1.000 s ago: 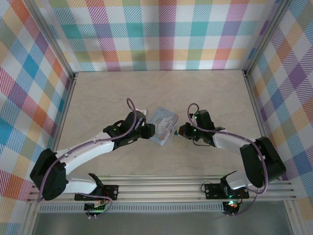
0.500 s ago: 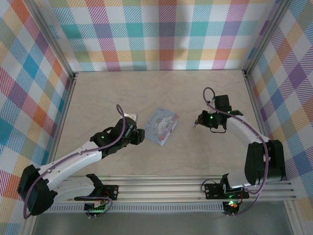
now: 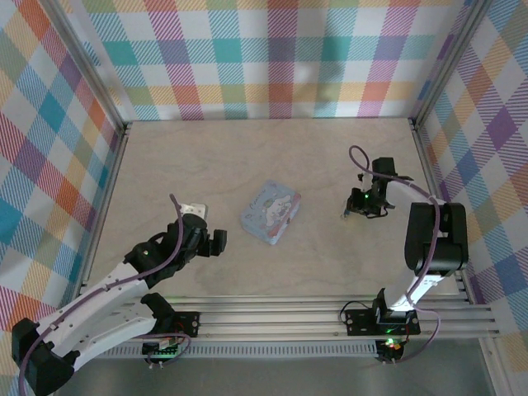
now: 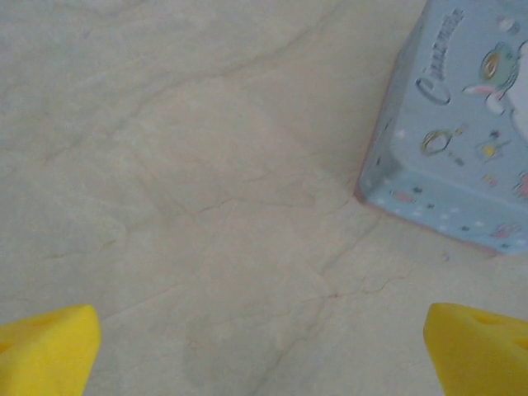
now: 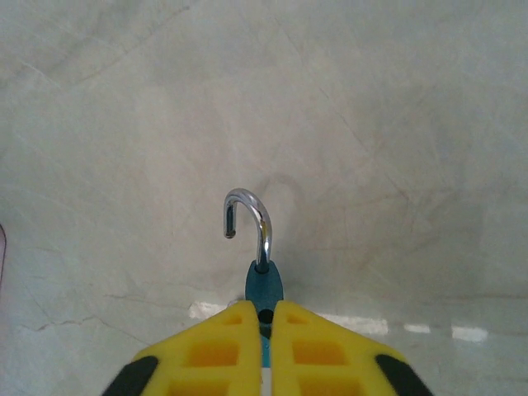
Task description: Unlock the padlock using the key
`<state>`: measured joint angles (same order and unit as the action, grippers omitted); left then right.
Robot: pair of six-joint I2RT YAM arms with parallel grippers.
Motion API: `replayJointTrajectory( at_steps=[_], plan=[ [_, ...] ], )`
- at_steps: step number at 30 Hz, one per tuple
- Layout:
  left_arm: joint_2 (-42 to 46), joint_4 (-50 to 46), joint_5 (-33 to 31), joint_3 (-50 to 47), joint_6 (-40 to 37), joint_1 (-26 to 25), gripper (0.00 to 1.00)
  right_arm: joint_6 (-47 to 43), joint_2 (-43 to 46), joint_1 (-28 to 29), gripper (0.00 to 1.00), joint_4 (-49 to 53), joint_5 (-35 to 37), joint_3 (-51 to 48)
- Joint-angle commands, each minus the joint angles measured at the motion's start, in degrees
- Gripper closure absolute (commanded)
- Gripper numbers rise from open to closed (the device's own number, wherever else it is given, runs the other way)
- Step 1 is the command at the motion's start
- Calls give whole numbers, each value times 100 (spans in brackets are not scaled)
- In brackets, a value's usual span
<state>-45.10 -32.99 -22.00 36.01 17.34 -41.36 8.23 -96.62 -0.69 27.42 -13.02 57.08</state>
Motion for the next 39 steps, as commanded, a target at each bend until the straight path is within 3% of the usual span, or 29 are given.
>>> replayJointTrajectory(
  at_steps=[1,5,9,11,13,15,19,22,27,33,39],
  plan=[
    [133,9,-135,-107,153,73,0,-95,51,19,77,84,1,42],
    [250,153,-301,-179,267,165,0,-68,509,18,55,252,14,8],
    [266,179,-544,-235,480,413,0,15,1144,23,40,446,50,-81],
    [253,277,-538,-244,436,552,0,59,1630,16,16,441,61,-220],
    [301,573,-440,-298,71,599,0,91,2137,18,0,387,125,-377],
    [397,963,-405,-381,-441,608,0,160,2706,24,0,241,289,-595],
    [817,1163,-1253,-220,-610,604,0,355,4051,21,0,-49,775,-1075],
    [1088,1471,-1396,-206,-1320,616,0,293,4937,20,0,-431,1239,-1503],
    [621,1484,-1431,-16,-2069,713,0,239,5974,23,0,-1380,1712,-2440],
    [-477,1989,-96,-90,-2353,1352,0,265,6365,22,0,-3322,2109,-3978],
    [-1341,3299,1105,-539,-2185,2308,0,-330,5145,16,0,-4928,2340,-4537]
  ],
)
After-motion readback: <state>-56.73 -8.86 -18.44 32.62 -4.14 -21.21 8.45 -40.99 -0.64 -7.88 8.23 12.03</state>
